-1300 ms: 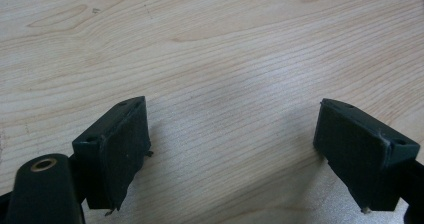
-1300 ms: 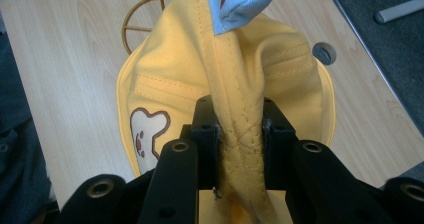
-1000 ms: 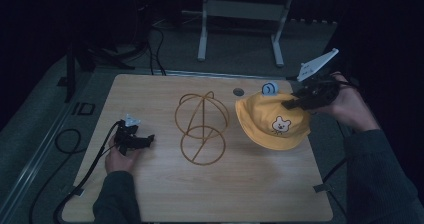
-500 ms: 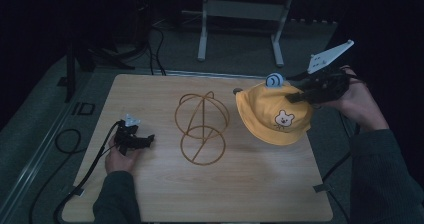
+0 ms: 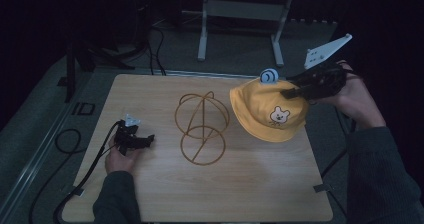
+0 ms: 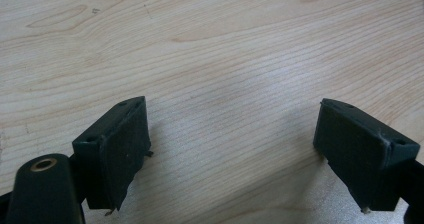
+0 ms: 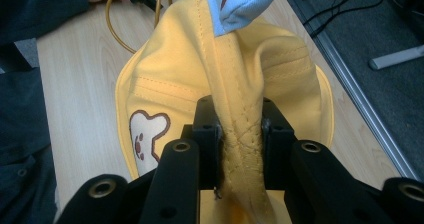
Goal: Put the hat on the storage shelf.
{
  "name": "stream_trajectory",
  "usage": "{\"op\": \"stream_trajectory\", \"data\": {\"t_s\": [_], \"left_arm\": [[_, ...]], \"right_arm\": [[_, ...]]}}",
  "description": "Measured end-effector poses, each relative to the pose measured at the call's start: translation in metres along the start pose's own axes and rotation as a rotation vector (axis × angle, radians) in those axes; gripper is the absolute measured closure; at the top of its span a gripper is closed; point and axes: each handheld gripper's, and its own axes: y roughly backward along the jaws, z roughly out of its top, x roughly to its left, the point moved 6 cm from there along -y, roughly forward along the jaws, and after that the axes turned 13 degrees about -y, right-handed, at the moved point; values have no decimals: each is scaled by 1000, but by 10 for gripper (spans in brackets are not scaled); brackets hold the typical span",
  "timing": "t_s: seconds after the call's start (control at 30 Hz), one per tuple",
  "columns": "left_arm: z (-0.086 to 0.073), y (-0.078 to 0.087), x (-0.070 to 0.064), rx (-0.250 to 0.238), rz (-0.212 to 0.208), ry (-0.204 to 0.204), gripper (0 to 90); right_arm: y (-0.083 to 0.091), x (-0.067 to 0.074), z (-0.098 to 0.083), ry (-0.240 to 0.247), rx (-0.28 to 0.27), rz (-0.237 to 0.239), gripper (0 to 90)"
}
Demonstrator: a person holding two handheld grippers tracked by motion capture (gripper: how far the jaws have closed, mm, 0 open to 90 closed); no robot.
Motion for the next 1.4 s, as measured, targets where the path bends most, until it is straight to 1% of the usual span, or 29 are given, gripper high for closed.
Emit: {"op": "stream_trajectory", "data": {"t_s": [0.3, 0.77, 1.4], "left_arm": [[0, 0, 0, 0, 0, 0, 145], [0, 0, 0, 0, 0, 0, 146], [0, 0, 0, 1, 0, -1, 146]], "right_arm": [[1, 8, 14, 19, -39, 26, 748], [-11, 20, 32, 49, -49, 54, 748], [-22, 36, 56, 84, -53, 83, 748]]}}
